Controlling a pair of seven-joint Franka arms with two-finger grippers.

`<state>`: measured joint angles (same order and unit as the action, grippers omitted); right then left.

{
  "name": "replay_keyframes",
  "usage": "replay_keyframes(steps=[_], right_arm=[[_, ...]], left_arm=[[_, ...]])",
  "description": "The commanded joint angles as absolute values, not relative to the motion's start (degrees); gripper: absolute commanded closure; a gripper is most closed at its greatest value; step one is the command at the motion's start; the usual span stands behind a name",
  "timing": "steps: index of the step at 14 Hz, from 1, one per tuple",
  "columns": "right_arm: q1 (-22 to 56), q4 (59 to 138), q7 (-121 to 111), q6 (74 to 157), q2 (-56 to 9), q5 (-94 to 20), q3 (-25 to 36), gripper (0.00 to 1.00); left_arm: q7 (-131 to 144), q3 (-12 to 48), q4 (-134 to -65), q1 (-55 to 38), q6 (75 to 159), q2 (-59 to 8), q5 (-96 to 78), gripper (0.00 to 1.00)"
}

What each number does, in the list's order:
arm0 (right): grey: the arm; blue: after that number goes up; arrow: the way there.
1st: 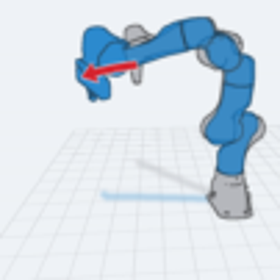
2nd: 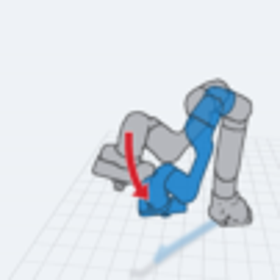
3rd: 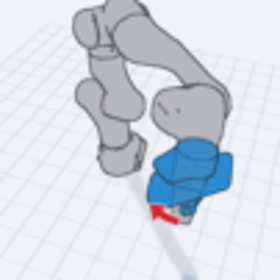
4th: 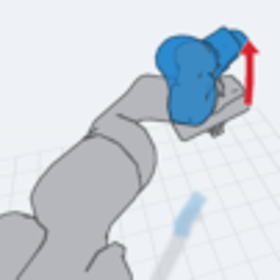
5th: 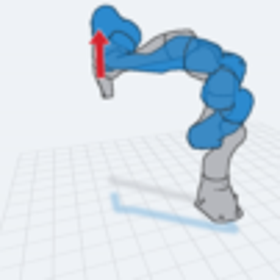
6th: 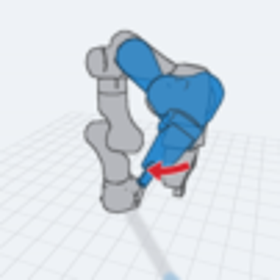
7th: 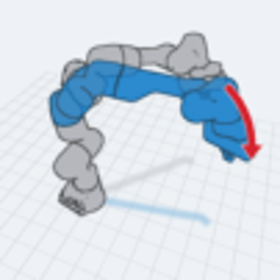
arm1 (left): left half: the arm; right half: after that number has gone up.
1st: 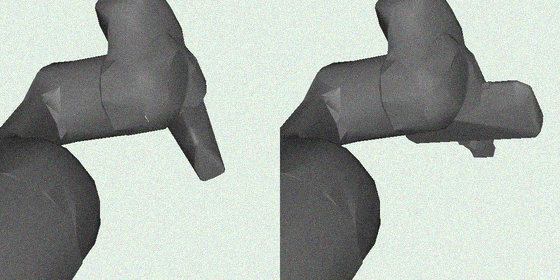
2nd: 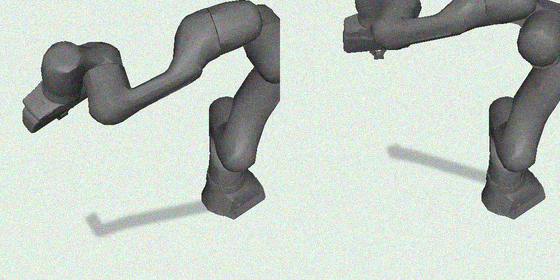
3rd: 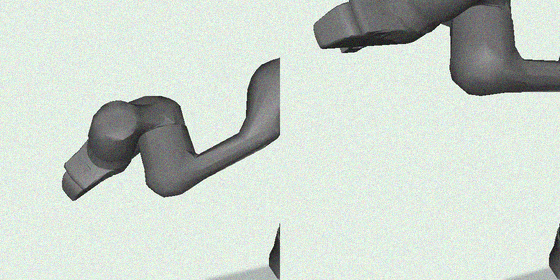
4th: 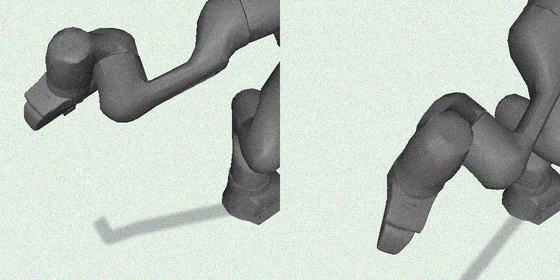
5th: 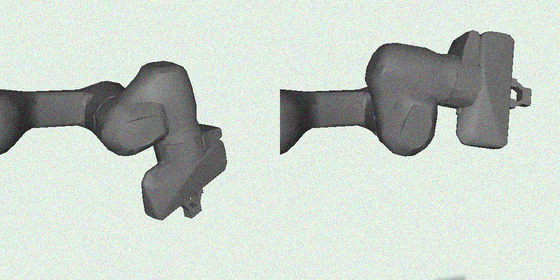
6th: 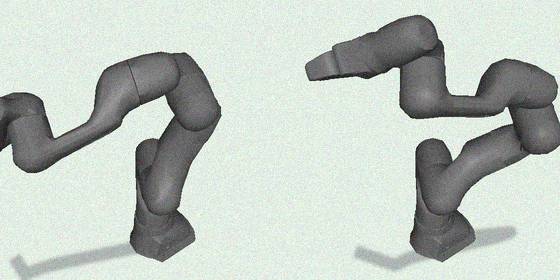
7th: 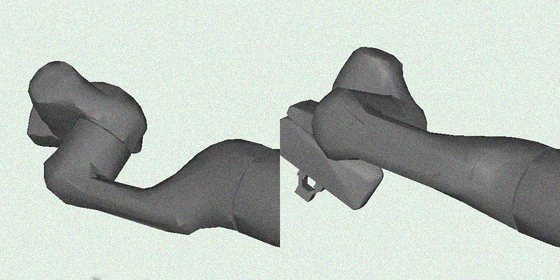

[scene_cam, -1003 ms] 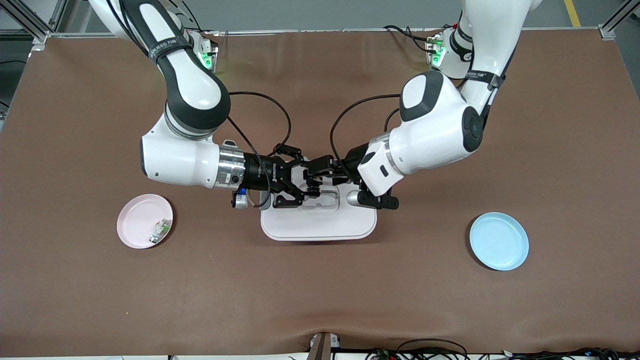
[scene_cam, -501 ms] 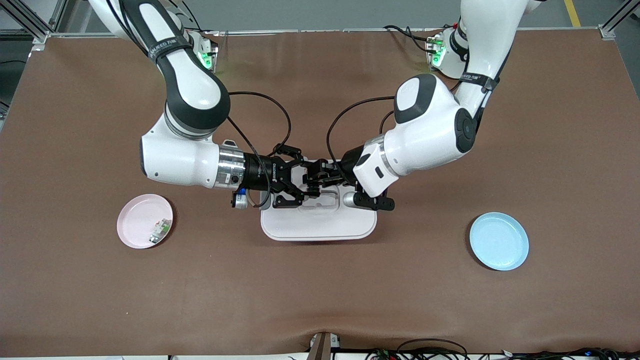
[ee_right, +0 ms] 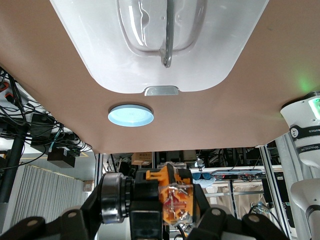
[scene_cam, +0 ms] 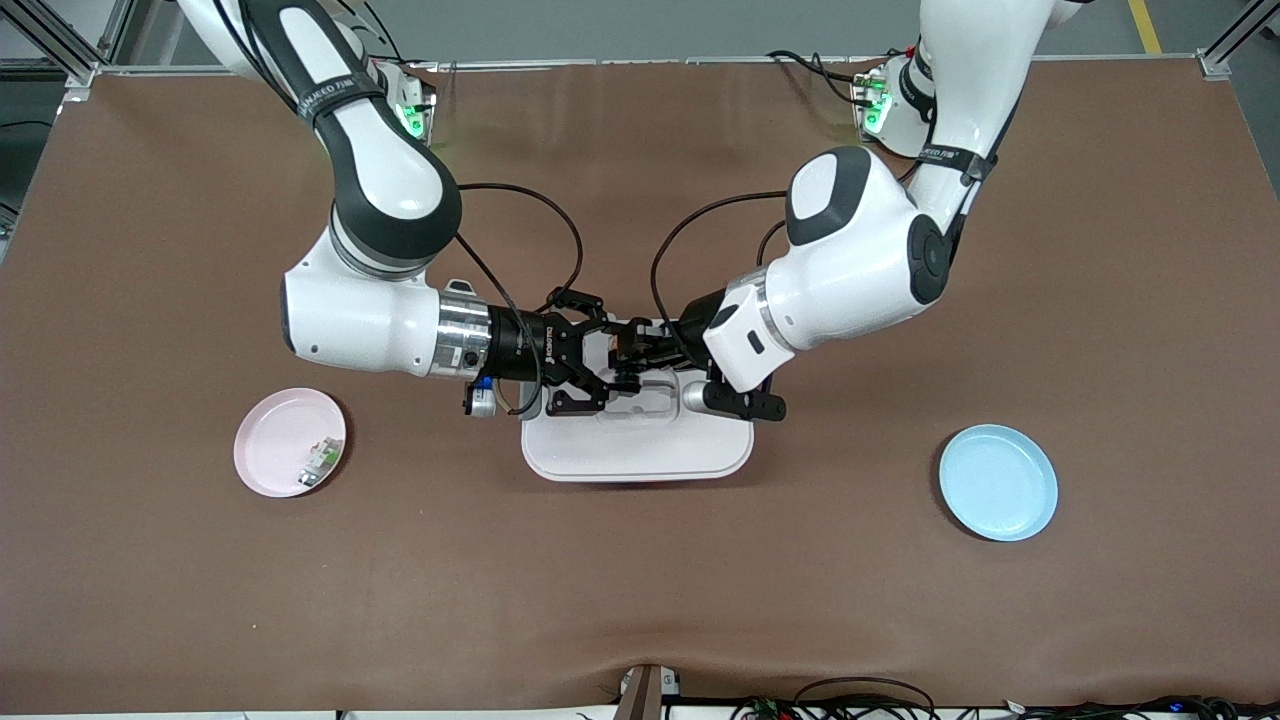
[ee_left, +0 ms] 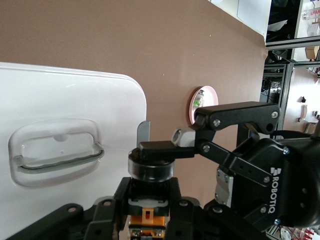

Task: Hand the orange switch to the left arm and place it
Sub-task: 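Open the right gripper and release the switch to the left gripper, then carry the switch to the blue plate while the right gripper withdraws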

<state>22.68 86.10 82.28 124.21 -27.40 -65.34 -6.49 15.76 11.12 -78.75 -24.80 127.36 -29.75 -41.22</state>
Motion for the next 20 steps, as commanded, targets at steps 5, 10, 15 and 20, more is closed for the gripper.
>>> replay_keyframes(steps=[5, 10, 15, 20], right_arm=[[22.8, 85.7, 83.1, 124.0, -26.7, -66.5, -6.1, 0.65], [22.9, 84.9, 83.1, 123.9, -26.7, -66.5, -6.0, 0.00], [21.6, 84.5, 82.8, 123.1, -26.5, -66.3, -5.9, 0.00], [16.2, 84.5, 78.0, 111.5, -22.5, -63.4, -5.4, 0.00]], left_arm=[[16.3, 10.8, -78.3, -25.5, 128.0, -30.2, -41.7, 1.00], [16.3, 10.5, -78.5, -24.7, 127.4, -29.9, -41.5, 1.00], [16.3, 9.8, -79.6, -22.5, 124.5, -28.9, -38.1, 1.00], [10.7, 10.0, -79.8, -12.9, 112.7, -27.3, -31.2, 1.00]])
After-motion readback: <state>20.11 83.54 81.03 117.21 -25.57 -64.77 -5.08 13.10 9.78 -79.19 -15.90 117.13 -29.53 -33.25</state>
